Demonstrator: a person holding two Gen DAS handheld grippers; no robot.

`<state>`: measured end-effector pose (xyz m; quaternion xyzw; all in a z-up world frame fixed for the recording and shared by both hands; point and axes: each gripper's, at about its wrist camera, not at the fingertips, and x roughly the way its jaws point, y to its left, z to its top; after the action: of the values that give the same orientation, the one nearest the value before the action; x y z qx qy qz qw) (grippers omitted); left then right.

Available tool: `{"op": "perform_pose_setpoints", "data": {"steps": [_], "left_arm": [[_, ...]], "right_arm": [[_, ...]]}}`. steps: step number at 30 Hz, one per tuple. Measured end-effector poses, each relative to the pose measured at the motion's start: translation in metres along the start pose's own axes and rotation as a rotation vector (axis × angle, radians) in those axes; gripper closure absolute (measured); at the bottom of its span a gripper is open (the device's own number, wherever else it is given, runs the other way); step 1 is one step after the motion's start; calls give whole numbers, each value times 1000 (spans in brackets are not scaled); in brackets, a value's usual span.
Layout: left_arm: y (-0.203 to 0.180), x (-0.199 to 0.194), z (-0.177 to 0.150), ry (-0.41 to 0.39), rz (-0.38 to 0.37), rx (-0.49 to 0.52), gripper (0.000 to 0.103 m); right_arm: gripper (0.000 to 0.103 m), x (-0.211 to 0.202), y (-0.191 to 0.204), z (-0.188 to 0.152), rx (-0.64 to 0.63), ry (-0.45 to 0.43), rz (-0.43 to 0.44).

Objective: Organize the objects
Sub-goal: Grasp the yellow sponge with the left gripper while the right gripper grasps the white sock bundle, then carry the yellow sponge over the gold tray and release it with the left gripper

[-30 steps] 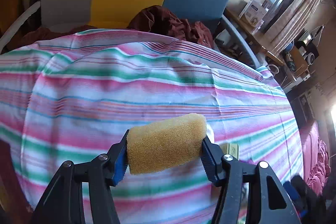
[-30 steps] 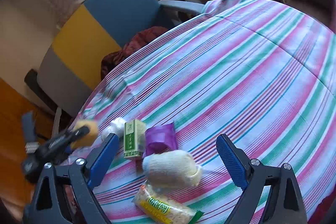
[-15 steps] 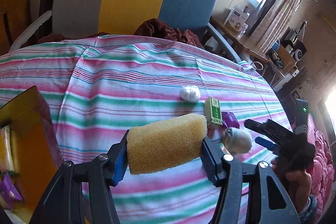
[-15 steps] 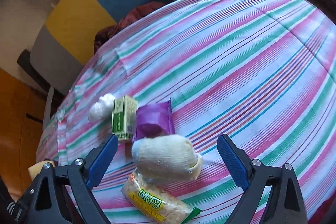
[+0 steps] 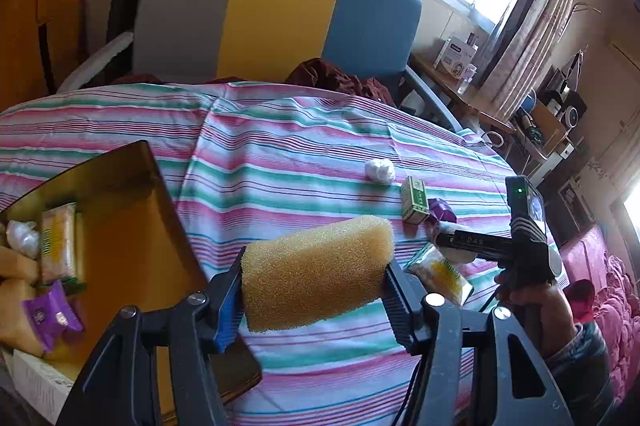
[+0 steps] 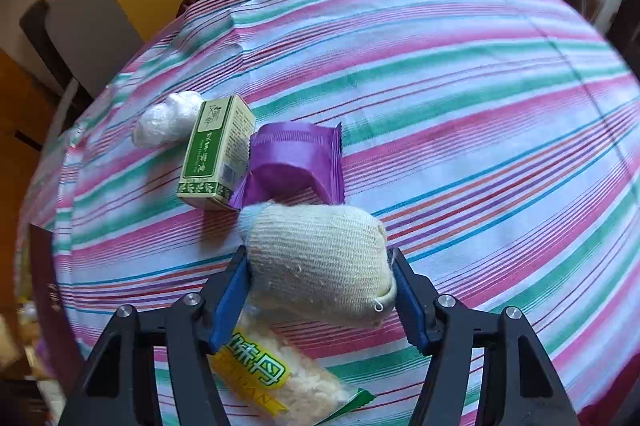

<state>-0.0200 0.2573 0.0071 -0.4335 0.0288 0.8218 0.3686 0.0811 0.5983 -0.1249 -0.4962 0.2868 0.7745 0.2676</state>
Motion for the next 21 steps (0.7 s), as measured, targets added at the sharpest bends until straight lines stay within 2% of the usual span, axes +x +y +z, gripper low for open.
{"op": "perform_pose_setpoints", "data": {"steps": [2,6,8,14,21], "left_arm": [[6,-9,-8,-16,15,3,43],[25,-28,-21,-49,58,-6,43],[35,-37,-26,-65,80,-17,43],[62,-64,-42,-141,205,-23,43],[81,-76,-54,-178,283,-34,43]], "right_arm": [[37,2,2,-2,-21,2,-18],[36,4,-6,-1,11,6,17],[35,5,-5,-1,-1,4,7],[35,3,3,-5,-39,-10,-34],[33,6,5,-7,-54,-15,-44]]}}
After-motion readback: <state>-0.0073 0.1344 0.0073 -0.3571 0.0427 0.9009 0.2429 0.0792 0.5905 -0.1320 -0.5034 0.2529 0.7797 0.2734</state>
